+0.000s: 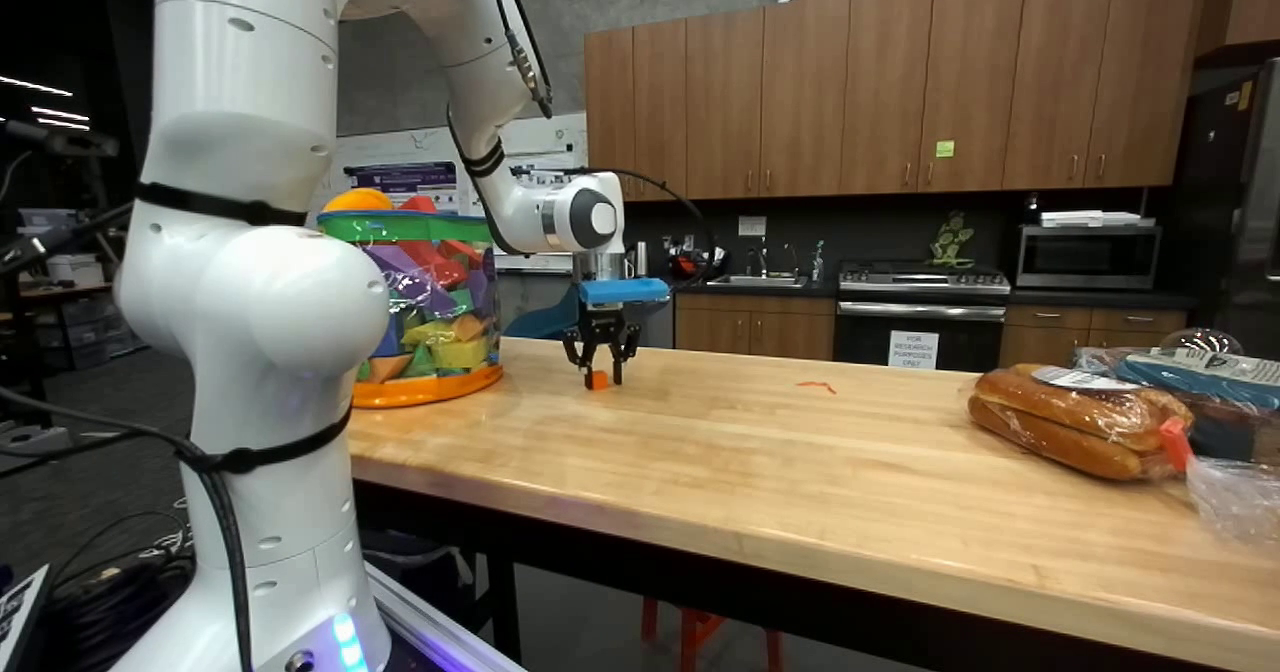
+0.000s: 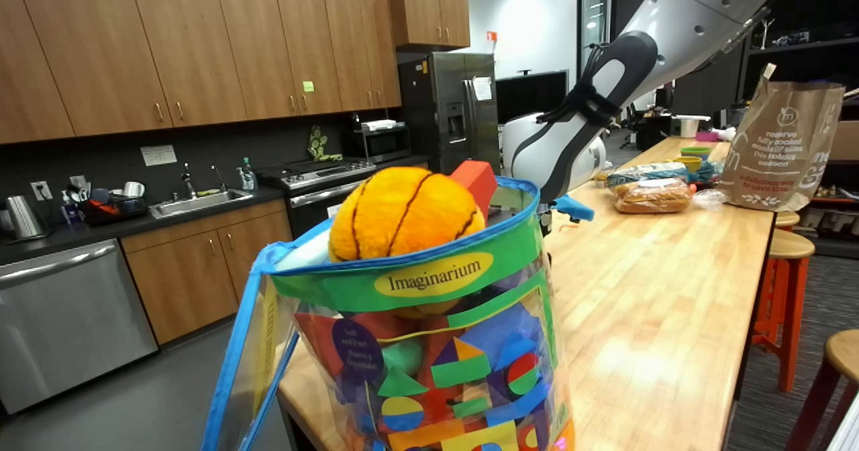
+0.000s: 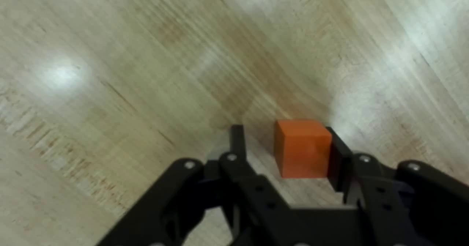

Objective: Put the orange block into the bag

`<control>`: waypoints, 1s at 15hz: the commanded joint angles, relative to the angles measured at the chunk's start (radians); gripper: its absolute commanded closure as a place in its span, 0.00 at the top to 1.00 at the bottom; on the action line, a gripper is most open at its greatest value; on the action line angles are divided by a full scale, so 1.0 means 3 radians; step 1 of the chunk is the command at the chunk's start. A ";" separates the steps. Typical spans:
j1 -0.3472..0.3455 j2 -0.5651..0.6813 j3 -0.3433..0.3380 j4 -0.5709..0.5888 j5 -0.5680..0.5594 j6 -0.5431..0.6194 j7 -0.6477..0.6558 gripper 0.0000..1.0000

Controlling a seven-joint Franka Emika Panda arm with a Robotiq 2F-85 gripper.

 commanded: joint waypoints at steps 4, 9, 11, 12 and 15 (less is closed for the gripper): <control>-0.0042 -0.0033 0.0047 0.0043 -0.0069 -0.0092 0.0087 0.06; -0.0024 -0.0406 0.0032 0.0018 -0.0213 -0.0570 0.0302 0.07; -0.0009 -0.0655 0.0036 0.0024 -0.0231 -0.0867 0.0390 0.07; 0.0002 -0.0782 0.0042 0.0031 -0.0214 -0.1006 0.0400 0.07; 0.0049 -0.1106 0.0062 0.0094 -0.0263 -0.1363 0.0468 0.07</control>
